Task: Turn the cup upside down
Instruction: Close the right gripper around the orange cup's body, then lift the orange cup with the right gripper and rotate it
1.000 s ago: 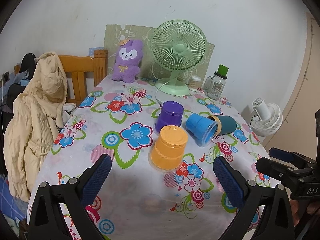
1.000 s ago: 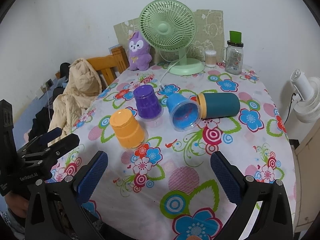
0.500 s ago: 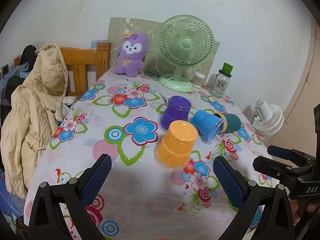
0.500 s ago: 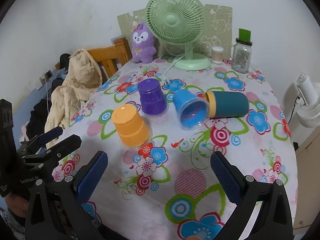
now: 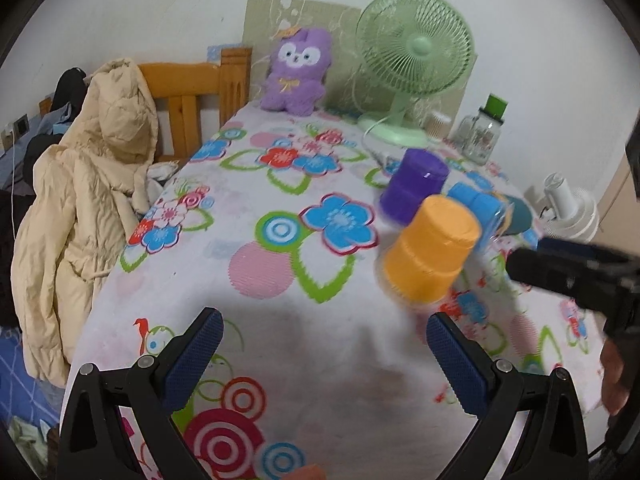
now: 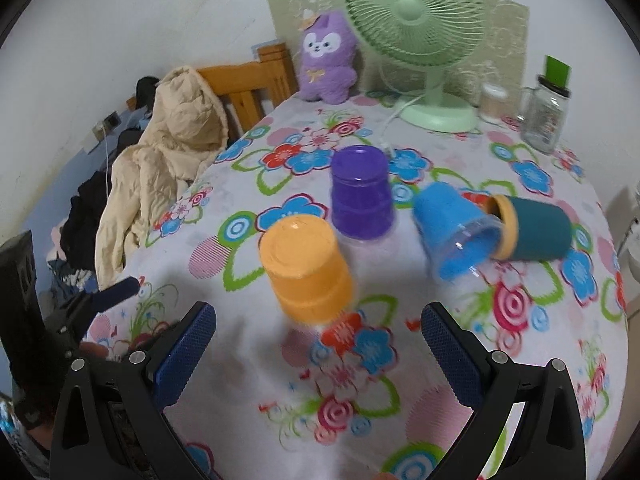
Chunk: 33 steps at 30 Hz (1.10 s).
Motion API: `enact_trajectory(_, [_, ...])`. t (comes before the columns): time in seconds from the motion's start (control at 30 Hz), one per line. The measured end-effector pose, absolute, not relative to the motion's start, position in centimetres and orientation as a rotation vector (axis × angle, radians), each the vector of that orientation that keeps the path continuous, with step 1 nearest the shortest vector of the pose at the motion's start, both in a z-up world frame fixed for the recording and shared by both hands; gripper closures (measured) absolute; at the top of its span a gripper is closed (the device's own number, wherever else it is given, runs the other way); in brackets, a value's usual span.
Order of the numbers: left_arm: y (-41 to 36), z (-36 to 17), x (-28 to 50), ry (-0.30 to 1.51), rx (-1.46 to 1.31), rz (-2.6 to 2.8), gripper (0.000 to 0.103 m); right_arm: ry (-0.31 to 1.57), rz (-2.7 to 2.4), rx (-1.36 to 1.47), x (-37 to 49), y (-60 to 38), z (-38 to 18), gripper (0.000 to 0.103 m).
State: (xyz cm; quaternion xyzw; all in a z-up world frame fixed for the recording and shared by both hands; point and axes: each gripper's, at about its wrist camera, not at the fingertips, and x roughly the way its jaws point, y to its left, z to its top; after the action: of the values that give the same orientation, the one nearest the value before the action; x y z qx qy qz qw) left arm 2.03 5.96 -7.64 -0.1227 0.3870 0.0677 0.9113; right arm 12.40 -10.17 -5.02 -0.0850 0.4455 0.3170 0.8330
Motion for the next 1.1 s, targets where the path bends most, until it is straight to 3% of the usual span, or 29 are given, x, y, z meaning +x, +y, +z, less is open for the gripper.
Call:
enact_trajectory(0.5, [6.5,-9.8,6.0,0.890,-0.182,0.105,0.000,1.044,0.707,-0.275,16.4,-5.2,-7.3,0.002])
enact_trajectory(0.67, [6.5,-10.8,6.9,0.927,-0.170,0.103,0.000,1.085,0.713,-0.281,17.4,-4.6,-8.5,0.021])
enact_trajectory(0.73, [6.6,-11.1,7.2,0.940,-0.176,0.105,0.000,1.102,0.712,-0.289,17.7,-4.4,-9.0,0.038])
enact_trajectory(1.1, [6.4,-11.2,7.6,0.950,-0.197,0.105,0.000,1.038,0.743,-0.258,17.5,-4.7,-7.9,0.041])
